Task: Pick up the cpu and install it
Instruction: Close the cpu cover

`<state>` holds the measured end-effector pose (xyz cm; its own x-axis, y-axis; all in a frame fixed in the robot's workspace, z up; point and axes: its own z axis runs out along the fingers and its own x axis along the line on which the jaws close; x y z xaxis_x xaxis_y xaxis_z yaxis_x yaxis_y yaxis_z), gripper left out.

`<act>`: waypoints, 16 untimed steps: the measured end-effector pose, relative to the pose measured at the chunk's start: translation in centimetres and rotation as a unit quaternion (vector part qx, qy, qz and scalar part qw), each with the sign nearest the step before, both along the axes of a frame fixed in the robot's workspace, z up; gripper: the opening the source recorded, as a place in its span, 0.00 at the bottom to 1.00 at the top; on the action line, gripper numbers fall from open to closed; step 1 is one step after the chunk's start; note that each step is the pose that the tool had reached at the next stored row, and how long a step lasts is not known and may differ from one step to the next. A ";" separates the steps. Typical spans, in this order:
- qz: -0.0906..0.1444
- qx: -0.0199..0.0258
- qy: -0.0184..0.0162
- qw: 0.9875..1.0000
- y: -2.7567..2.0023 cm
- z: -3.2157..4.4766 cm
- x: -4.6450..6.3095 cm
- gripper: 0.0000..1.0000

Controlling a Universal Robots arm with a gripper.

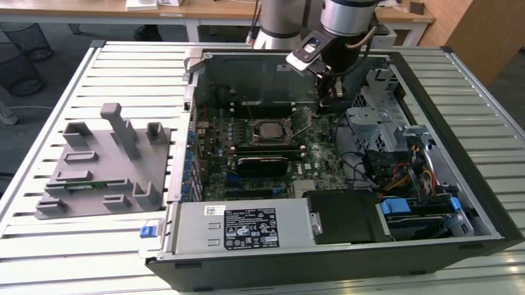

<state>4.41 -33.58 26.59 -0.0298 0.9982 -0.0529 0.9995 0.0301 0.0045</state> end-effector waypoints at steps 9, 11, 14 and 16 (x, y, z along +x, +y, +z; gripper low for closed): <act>0.000 0.000 0.002 1.000 0.31 -1.34 0.5 0.11; 0.000 0.000 0.002 1.000 0.43 -1.57 0.5 0.11; 0.000 0.000 0.002 1.000 0.61 -1.91 0.5 0.11; 0.000 0.000 0.002 1.000 0.68 -2.25 0.5 0.11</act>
<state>4.92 -32.90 24.34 -0.0300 0.9982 -0.0518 0.9995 0.0301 0.0009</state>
